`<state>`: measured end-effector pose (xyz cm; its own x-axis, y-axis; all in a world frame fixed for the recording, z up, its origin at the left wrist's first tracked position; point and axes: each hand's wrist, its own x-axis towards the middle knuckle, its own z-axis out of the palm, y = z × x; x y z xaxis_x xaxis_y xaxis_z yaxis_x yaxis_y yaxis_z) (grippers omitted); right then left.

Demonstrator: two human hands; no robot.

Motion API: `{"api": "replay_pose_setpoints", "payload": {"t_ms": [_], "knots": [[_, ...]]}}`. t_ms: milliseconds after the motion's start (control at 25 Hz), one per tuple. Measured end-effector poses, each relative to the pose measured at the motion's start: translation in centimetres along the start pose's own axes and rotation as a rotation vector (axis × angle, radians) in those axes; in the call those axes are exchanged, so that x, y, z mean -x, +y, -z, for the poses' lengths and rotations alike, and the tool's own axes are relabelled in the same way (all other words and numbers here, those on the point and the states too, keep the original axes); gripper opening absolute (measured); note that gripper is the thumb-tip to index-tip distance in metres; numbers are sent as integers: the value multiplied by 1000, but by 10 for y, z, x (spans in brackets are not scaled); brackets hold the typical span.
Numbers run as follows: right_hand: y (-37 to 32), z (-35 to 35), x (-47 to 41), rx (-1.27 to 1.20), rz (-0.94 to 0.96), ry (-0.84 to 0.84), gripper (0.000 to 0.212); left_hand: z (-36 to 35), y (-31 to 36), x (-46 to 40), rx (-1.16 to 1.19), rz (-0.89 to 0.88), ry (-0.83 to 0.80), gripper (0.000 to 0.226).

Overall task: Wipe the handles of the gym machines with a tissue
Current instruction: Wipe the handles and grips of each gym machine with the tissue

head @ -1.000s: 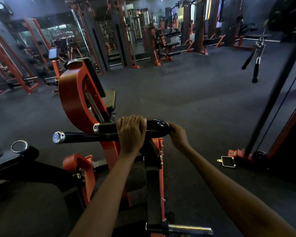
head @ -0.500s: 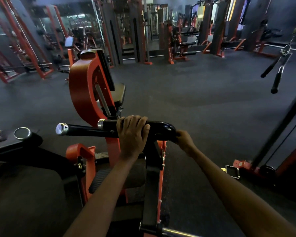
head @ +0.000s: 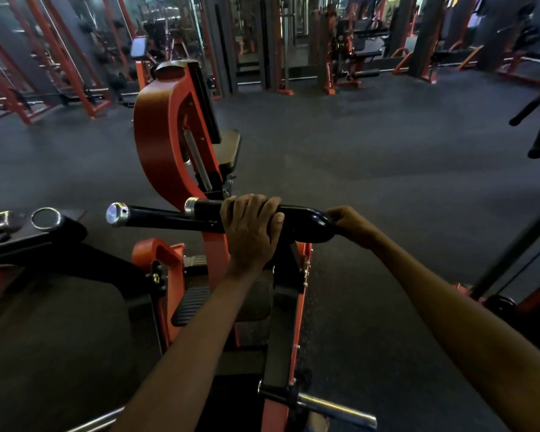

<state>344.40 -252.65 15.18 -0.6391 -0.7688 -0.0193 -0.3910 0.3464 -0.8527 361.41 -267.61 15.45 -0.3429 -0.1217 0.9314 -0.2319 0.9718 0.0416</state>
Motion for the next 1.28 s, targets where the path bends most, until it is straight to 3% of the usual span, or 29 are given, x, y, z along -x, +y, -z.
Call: {"api": "replay_pose_setpoints", "payload": {"t_ms": [200, 280, 400, 560, 600, 680, 760, 800, 920, 1080, 1280], "knots": [[-31, 1, -17, 385, 53, -105, 21, -3, -1, -3, 17, 1, 20, 42], [-34, 3, -19, 415, 10, -182, 22, -1, 0, -3, 15, -4, 19, 42], [-15, 18, 1, 126, -49, -133, 29, 0, 0, -1, 12, -6, 15, 39], [4, -6, 19, -178, -187, 89, 20, -3, -1, -3, 10, 5, -7, 38], [6, -19, 20, -312, -248, 60, 19, -3, -1, -4, 4, 5, -12, 38], [8, -41, 24, -821, -403, -26, 24, -1, -1, -3, -2, 5, -27, 39], [6, -41, 36, -1236, -563, 20, 21, 1, 0, 1, 2, 6, -33, 40], [6, -36, 39, -1327, -618, 79, 18, 1, 1, 1, 3, 7, -34, 40], [-3, -36, 36, -1477, -733, 141, 18, 1, 1, -2, 6, 15, -44, 41], [-20, -61, 36, -1537, -704, 153, 44, 5, 1, 1, 1, 0, -55, 38], [-34, -30, 78, -1482, -528, 310, 30, 5, 1, -4, 8, 12, -41, 42]]}}
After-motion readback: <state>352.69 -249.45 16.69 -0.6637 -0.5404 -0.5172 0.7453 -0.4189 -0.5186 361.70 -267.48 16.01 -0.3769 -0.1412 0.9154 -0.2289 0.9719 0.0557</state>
